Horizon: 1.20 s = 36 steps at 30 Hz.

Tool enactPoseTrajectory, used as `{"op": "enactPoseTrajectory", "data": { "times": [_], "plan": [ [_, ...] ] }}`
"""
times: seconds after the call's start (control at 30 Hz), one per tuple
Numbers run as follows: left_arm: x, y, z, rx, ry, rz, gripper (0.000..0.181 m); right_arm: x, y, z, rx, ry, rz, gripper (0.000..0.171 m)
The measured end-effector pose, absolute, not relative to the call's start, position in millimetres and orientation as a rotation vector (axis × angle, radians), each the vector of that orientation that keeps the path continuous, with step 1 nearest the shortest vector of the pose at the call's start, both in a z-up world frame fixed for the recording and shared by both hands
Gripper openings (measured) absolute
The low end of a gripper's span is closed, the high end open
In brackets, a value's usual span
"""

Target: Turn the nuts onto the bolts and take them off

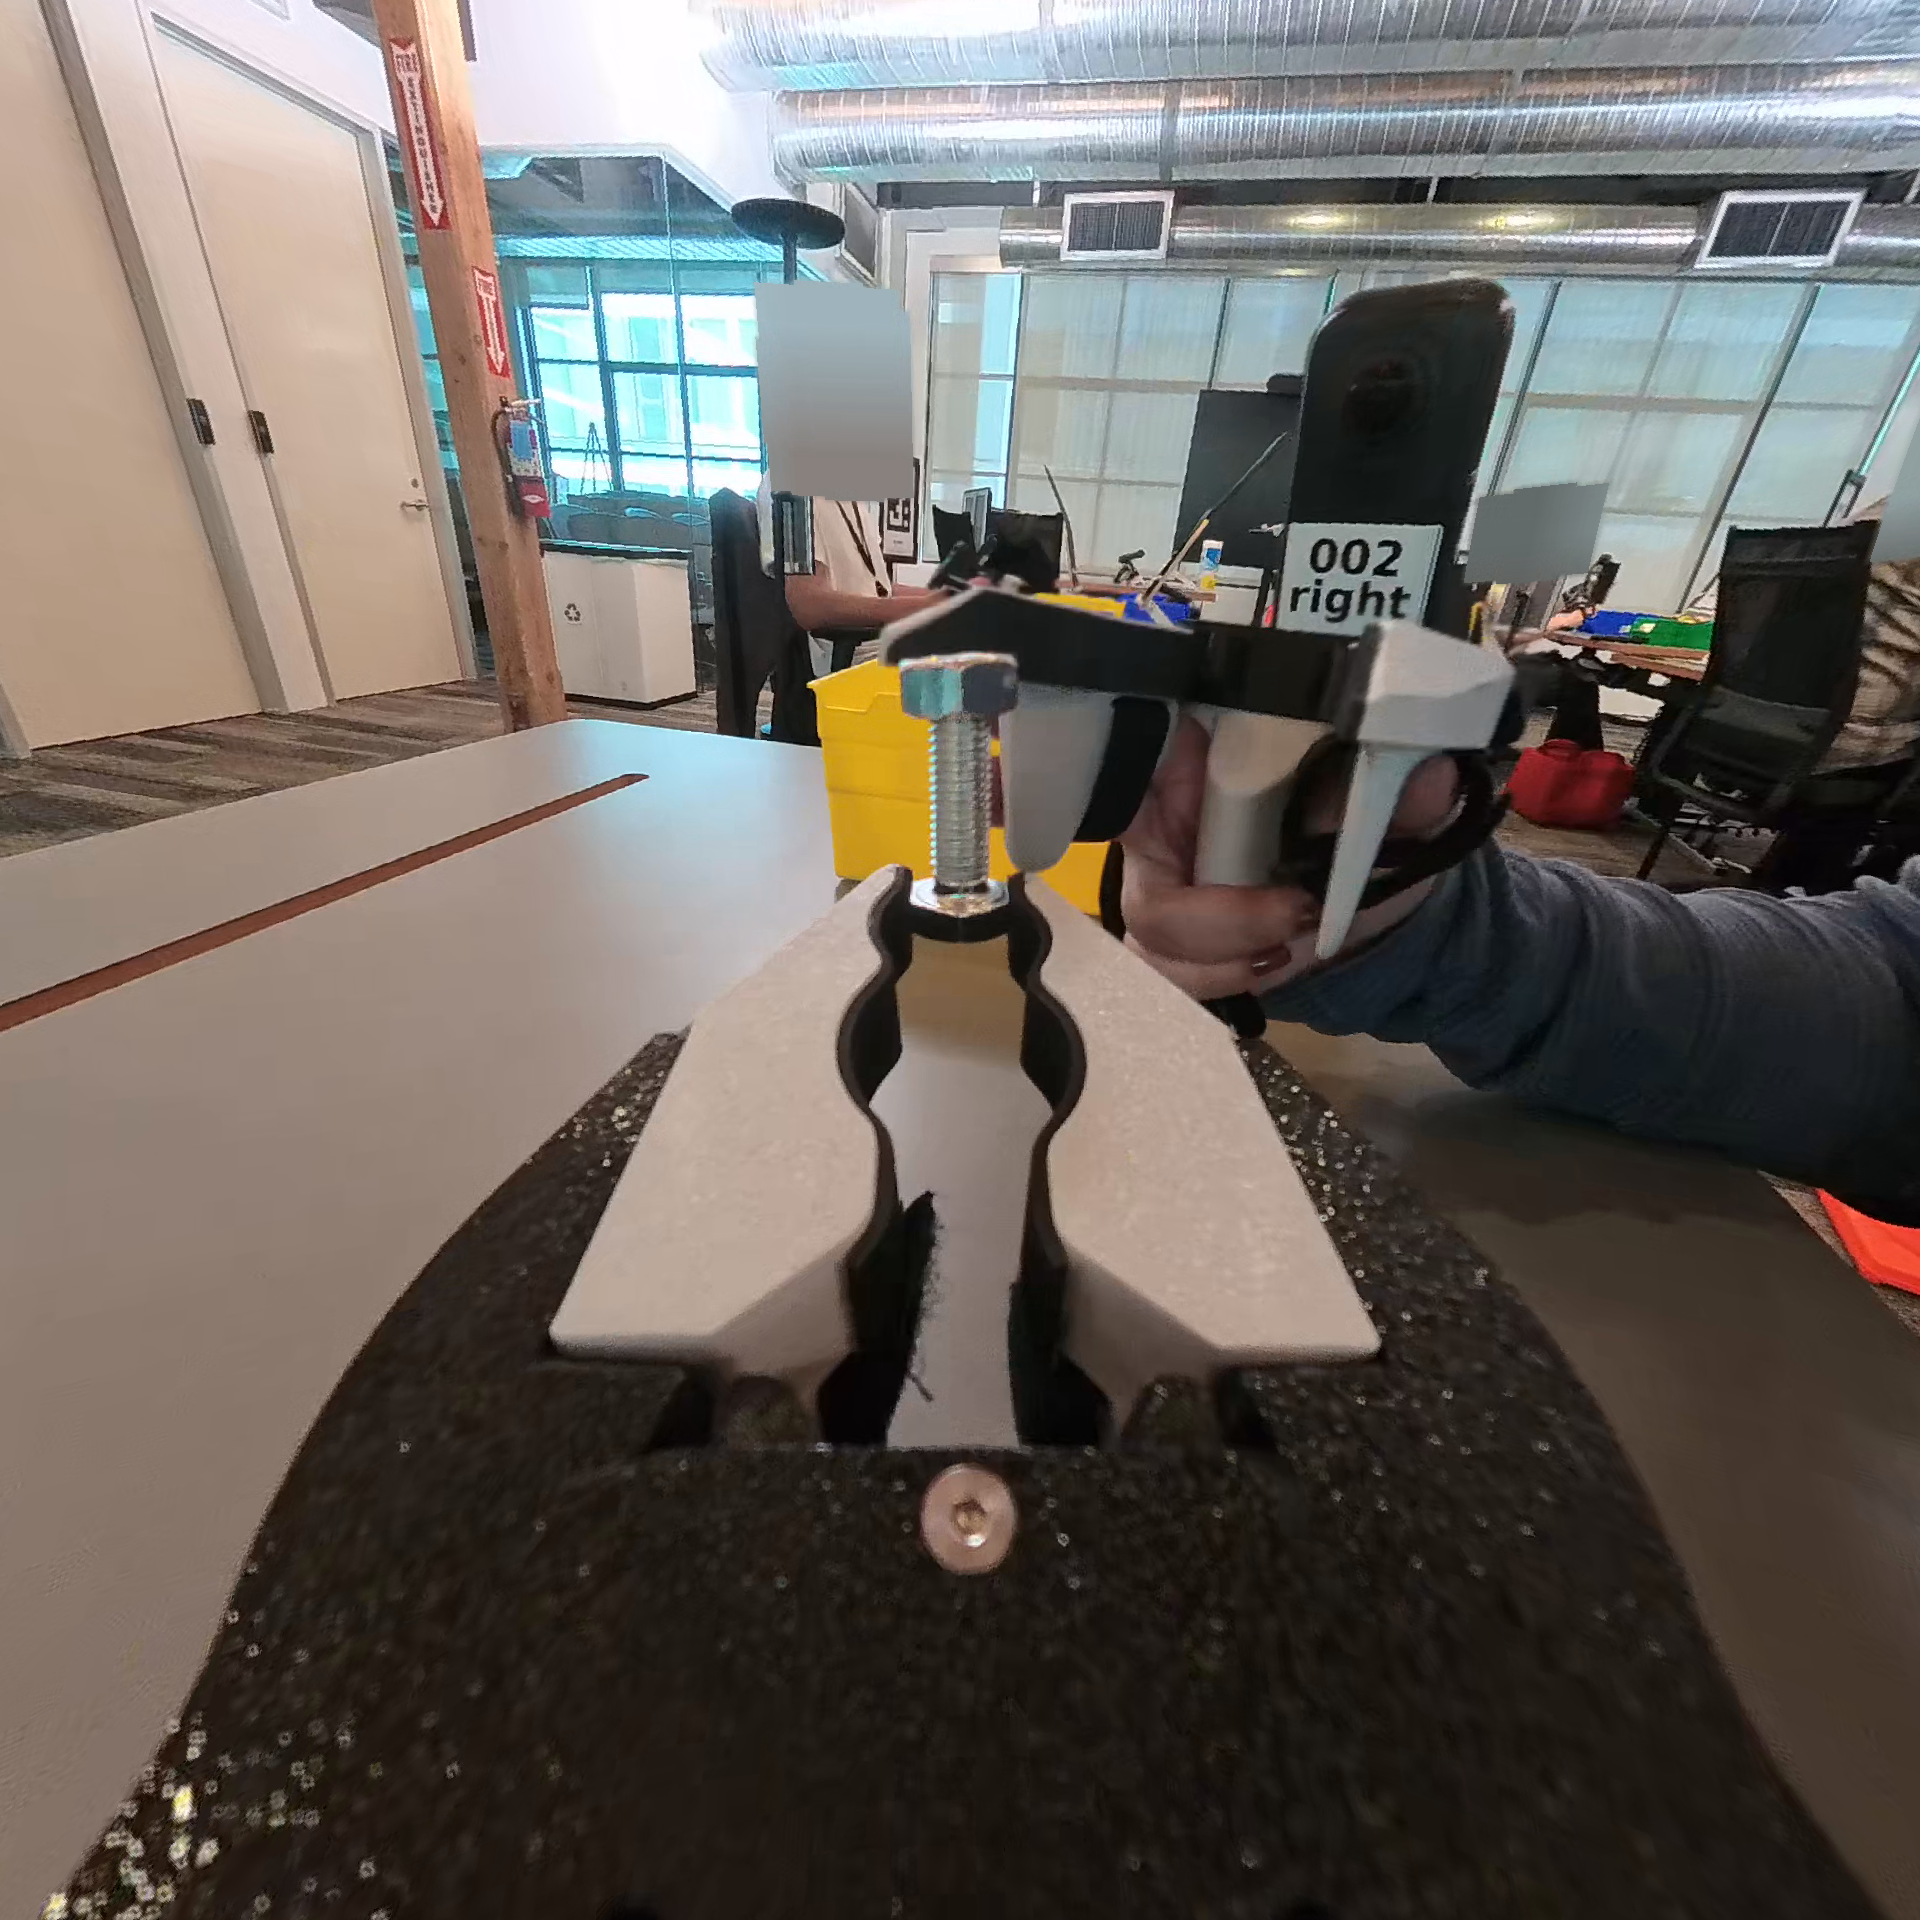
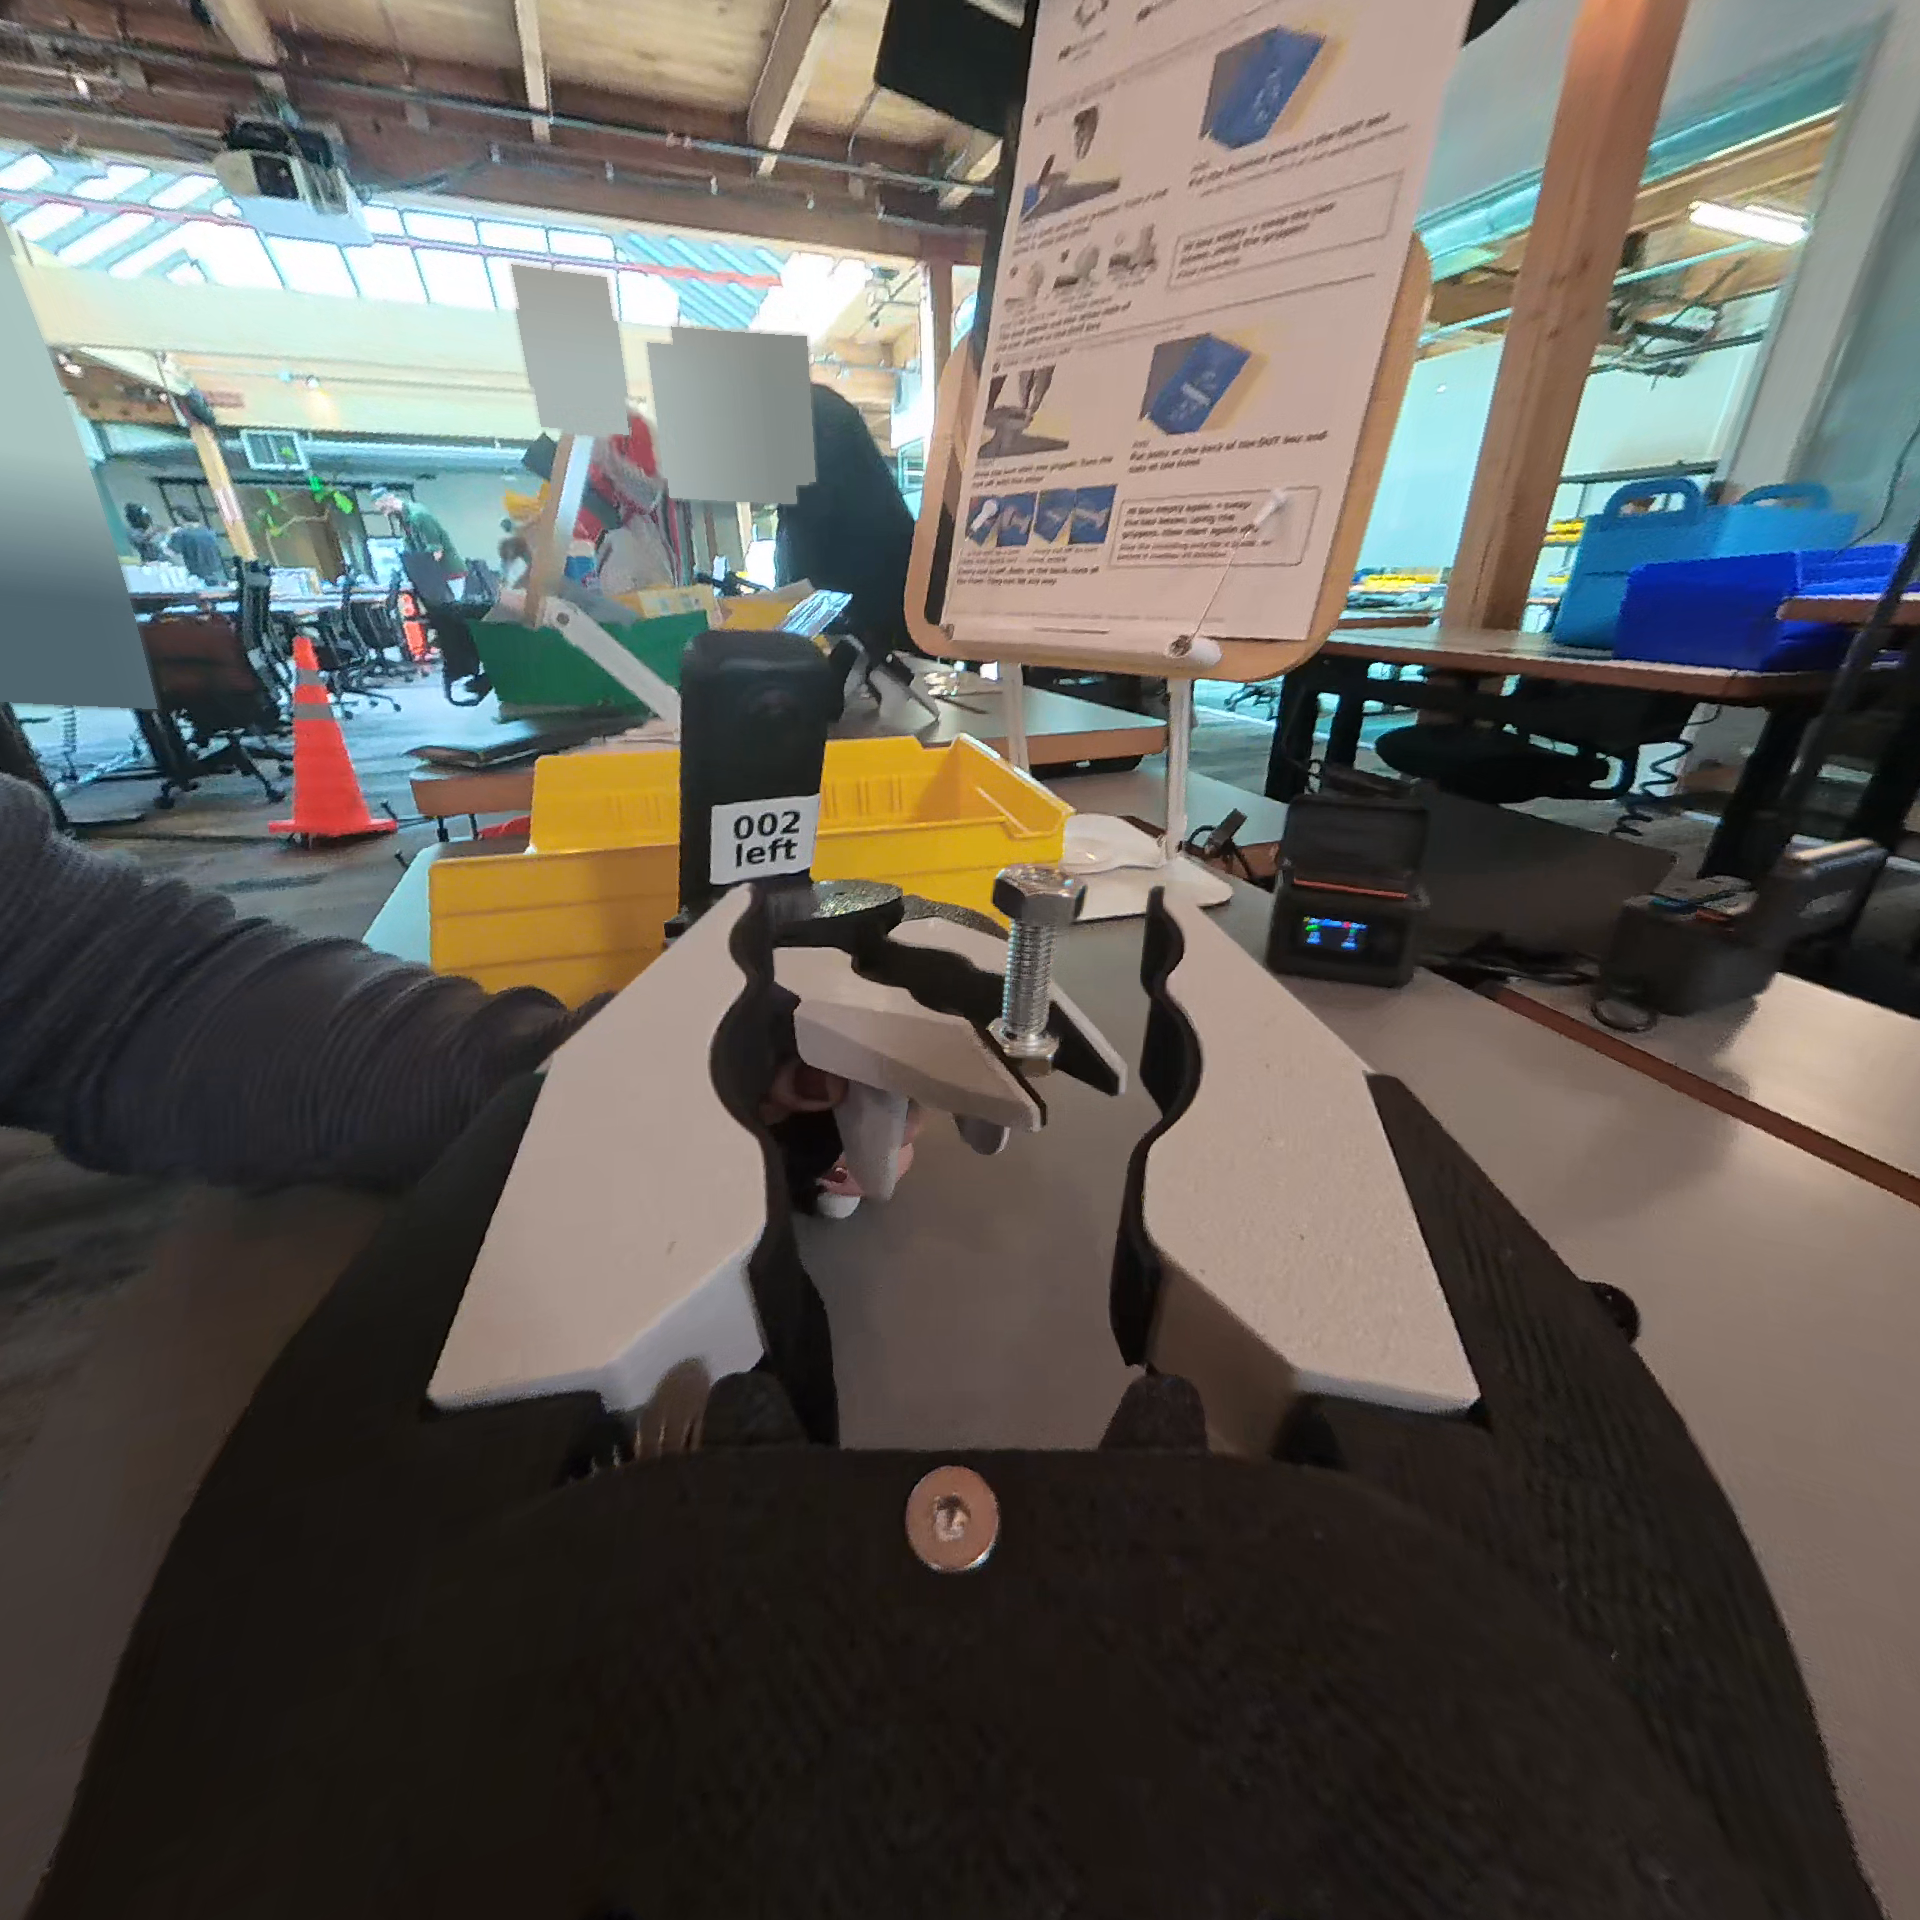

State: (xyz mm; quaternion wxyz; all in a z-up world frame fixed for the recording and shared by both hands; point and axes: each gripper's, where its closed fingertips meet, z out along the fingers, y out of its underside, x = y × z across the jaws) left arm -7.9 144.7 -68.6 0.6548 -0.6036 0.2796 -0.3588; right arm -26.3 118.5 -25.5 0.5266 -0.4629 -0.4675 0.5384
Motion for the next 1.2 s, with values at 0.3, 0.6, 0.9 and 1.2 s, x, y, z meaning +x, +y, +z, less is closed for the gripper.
{"op": "enactPoseTrajectory", "data": {
  "times": [0.3, 0.6, 0.9, 1.2],
  "plan": [
    [-10.6, 148.2, -69.2, -1.381, 0.612, -0.788, 0.016, -23.9, 110.5, -29.1, -1.088, -1.192, 1.293, 0.051],
    [-3.8, 144.8, -72.7, -1.387, 0.669, -0.771, 0.016, -26.0, 112.7, -30.9, -1.088, -1.192, 1.249, 0.06],
    [0.5, 142.3, -74.6, -1.391, 0.699, -0.779, 0.016, -24.9, 114.0, -28.0, -1.069, -1.182, 1.208, 0.061],
    [-7.8, 145.3, -68.2, -1.375, 0.618, -0.839, 0.015, -20.0, 117.5, -27.0, -1.085, -1.171, 1.242, 0.055]
  ]
}}
